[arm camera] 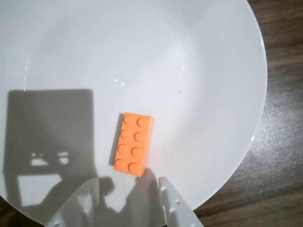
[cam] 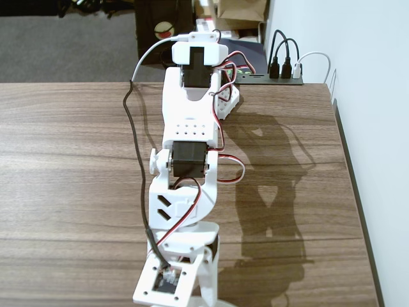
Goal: Grasp a lego block and put it on the plate.
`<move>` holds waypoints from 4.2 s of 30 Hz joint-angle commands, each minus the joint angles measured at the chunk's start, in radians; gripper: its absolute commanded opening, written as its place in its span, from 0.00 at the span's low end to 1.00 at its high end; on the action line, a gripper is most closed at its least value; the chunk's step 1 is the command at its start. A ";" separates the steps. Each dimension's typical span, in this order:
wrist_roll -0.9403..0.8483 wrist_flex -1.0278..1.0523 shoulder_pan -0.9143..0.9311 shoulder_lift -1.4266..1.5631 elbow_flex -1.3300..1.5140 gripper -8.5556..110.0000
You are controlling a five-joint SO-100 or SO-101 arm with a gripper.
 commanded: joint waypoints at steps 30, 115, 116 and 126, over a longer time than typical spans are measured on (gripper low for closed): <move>0.769 0.043 -0.005 1.088 1.101 0.08; 1.307 0.250 0.003 2.554 2.252 0.08; 1.307 0.250 0.003 2.554 2.252 0.08; 1.307 0.250 0.003 2.554 2.252 0.08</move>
